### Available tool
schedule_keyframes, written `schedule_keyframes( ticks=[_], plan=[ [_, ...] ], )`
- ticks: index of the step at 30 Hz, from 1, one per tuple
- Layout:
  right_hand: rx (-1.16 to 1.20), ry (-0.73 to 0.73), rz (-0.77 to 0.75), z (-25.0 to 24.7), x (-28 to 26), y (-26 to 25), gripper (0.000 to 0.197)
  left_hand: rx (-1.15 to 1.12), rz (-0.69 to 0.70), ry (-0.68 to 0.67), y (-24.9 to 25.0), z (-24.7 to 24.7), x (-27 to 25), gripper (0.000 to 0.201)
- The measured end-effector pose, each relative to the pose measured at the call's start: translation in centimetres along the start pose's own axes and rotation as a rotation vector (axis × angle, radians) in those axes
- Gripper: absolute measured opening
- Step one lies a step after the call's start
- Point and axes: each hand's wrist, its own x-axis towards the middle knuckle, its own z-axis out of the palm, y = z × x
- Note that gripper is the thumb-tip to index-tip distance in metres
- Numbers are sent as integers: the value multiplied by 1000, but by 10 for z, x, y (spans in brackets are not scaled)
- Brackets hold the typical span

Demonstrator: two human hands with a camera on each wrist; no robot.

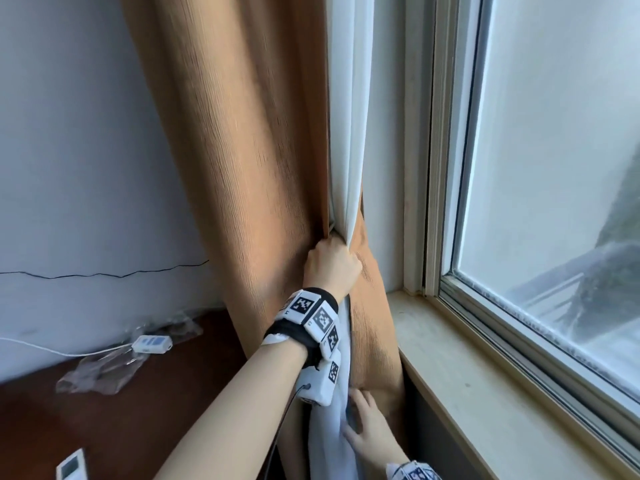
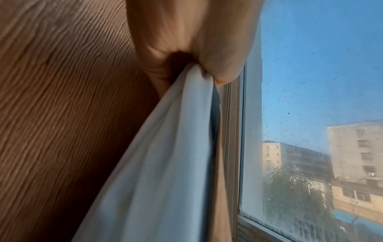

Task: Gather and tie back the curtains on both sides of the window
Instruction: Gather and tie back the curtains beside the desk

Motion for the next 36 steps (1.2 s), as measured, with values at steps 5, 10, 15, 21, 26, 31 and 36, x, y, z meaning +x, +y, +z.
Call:
schedule_keyframes(
  ticks=[5,10,15,21,26,31,36],
  plan=[
    [59,303,-44,-49,-6,-38,12,20,5,25,-3,-1,-1,22],
    [220,552,-237,-143,9,-149,22,129,45,61,-8,-1,-4,23],
    [161,350,-207,-224,64,-255,98,217,148,38,-7,-1,-5,30],
    [172,175,44,-234,125,-283,111,191,150,-6,-5,-15,-10,29],
    [-58,162,37,-228,128,-282,64,145,254,-165,-15,-28,-2,22],
    [-216,151,-2,-233,125,-280,41,-5,209,-552,-19,-58,3,60],
    [-252,147,-51,-242,120,-274,23,-261,182,-416,-37,-53,-11,25]
  ],
)
